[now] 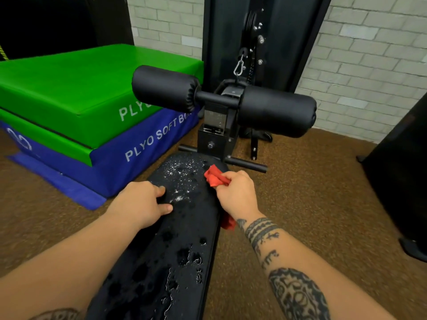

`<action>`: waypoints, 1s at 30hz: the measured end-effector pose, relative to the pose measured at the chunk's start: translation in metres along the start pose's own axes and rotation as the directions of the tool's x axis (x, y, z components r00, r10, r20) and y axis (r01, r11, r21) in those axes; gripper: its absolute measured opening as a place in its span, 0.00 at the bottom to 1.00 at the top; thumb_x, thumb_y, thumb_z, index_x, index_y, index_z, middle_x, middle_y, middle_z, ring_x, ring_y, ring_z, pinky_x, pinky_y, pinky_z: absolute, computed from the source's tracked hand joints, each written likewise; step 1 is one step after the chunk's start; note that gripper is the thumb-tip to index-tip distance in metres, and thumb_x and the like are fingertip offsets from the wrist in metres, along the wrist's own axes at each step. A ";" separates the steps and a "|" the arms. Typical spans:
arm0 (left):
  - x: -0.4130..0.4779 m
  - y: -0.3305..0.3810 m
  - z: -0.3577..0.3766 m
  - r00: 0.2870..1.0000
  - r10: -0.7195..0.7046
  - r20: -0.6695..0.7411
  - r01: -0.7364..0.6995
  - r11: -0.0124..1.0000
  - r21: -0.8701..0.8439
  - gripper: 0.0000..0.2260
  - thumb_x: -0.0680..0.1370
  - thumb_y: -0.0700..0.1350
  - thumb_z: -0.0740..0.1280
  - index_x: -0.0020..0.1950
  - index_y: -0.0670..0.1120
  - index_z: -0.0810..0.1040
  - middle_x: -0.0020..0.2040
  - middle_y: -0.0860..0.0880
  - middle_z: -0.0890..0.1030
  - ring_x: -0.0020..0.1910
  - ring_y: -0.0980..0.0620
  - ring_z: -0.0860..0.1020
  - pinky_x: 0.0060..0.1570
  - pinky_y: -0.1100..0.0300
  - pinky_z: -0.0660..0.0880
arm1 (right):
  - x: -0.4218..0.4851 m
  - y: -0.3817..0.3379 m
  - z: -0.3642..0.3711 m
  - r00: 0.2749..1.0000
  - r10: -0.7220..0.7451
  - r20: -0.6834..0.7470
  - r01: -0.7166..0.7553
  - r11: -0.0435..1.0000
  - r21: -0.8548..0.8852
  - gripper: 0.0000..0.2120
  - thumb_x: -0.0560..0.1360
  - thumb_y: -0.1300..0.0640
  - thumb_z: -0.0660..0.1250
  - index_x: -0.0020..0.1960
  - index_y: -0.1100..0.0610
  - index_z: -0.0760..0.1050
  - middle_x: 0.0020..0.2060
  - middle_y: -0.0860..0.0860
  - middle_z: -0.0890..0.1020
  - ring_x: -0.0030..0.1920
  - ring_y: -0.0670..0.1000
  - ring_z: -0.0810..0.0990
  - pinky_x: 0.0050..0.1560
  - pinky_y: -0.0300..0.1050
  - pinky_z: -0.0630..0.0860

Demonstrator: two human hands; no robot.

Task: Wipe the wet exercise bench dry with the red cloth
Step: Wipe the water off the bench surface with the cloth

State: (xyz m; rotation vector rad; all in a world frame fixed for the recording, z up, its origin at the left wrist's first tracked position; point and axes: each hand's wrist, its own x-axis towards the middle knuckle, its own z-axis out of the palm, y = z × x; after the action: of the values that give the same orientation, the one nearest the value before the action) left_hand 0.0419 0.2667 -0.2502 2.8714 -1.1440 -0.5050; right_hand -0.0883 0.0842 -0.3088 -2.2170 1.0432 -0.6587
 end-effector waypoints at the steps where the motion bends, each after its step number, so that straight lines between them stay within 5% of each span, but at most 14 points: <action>1: 0.000 0.000 0.000 1.000 0.000 -0.001 0.000 1.000 0.001 0.30 0.77 0.63 0.66 0.77 0.57 0.66 0.74 0.49 0.71 0.72 0.44 0.69 0.67 0.52 0.71 | 0.006 0.001 -0.001 0.999 0.039 -0.028 -0.039 0.999 0.005 0.15 0.73 0.51 0.69 0.58 0.53 0.83 0.52 0.54 0.79 0.53 0.53 0.80 0.60 0.42 0.74; 4: -0.001 0.000 0.001 1.000 0.004 -0.012 -0.004 1.000 -0.001 0.29 0.78 0.62 0.66 0.77 0.56 0.65 0.73 0.48 0.71 0.72 0.44 0.69 0.67 0.51 0.71 | 0.019 0.003 -0.010 0.975 0.183 -0.127 -0.174 0.982 0.076 0.15 0.75 0.50 0.68 0.58 0.53 0.83 0.53 0.56 0.81 0.51 0.56 0.82 0.59 0.47 0.78; 9: -0.001 0.000 0.002 1.000 -0.001 -0.011 0.000 0.999 -0.036 0.29 0.77 0.61 0.67 0.76 0.57 0.67 0.71 0.47 0.73 0.71 0.43 0.69 0.65 0.44 0.73 | -0.008 -0.002 -0.016 0.980 -0.191 0.054 0.194 0.979 -0.056 0.15 0.77 0.49 0.68 0.60 0.54 0.82 0.51 0.48 0.73 0.53 0.50 0.75 0.60 0.45 0.73; 11: 0.000 0.000 0.003 1.000 0.007 -0.004 -0.007 1.000 -0.024 0.28 0.78 0.61 0.66 0.77 0.57 0.66 0.72 0.47 0.72 0.71 0.43 0.69 0.66 0.47 0.72 | -0.012 0.007 -0.009 0.967 -0.230 0.112 0.243 0.961 -0.128 0.14 0.76 0.51 0.69 0.59 0.54 0.82 0.49 0.47 0.73 0.53 0.52 0.75 0.60 0.47 0.73; 20: -0.001 0.000 0.003 0.999 -0.034 -0.012 0.033 0.995 -0.089 0.29 0.76 0.62 0.68 0.76 0.59 0.67 0.71 0.47 0.72 0.70 0.43 0.70 0.64 0.49 0.73 | 0.045 -0.011 -0.014 0.997 0.083 -0.009 -0.084 0.991 -0.102 0.10 0.76 0.58 0.64 0.55 0.56 0.80 0.54 0.58 0.80 0.49 0.59 0.81 0.56 0.48 0.78; 23: -0.001 0.000 0.004 0.999 -0.033 -0.020 0.032 0.996 -0.078 0.29 0.77 0.61 0.67 0.76 0.58 0.66 0.71 0.46 0.72 0.70 0.43 0.69 0.64 0.49 0.72 | 0.042 -0.015 -0.029 1.000 -0.007 -0.023 0.005 0.995 -0.103 0.15 0.77 0.57 0.63 0.63 0.53 0.77 0.58 0.56 0.75 0.54 0.58 0.79 0.60 0.50 0.75; 26: 0.000 0.001 0.005 0.999 -0.030 -0.022 0.029 0.998 -0.061 0.28 0.77 0.61 0.67 0.76 0.58 0.66 0.70 0.46 0.72 0.70 0.43 0.70 0.62 0.49 0.72 | 0.027 -0.004 -0.024 0.973 -0.139 0.184 0.176 0.963 -0.203 0.17 0.78 0.52 0.64 0.67 0.47 0.76 0.55 0.50 0.73 0.56 0.55 0.78 0.60 0.48 0.74; 30: 0.001 0.001 0.006 1.000 -0.028 -0.009 0.028 0.999 -0.031 0.28 0.78 0.62 0.65 0.77 0.59 0.65 0.70 0.47 0.71 0.69 0.44 0.69 0.61 0.51 0.72 | 0.033 0.007 -0.018 0.988 -0.080 0.131 0.102 0.980 -0.172 0.14 0.79 0.52 0.63 0.63 0.49 0.78 0.53 0.50 0.74 0.52 0.55 0.79 0.57 0.47 0.75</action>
State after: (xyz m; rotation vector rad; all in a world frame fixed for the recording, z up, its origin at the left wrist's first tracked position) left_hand 0.0404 0.2658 -0.2556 2.8639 -1.0862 -0.5049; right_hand -0.0845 0.0490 -0.2949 -2.4396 0.9755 -0.4753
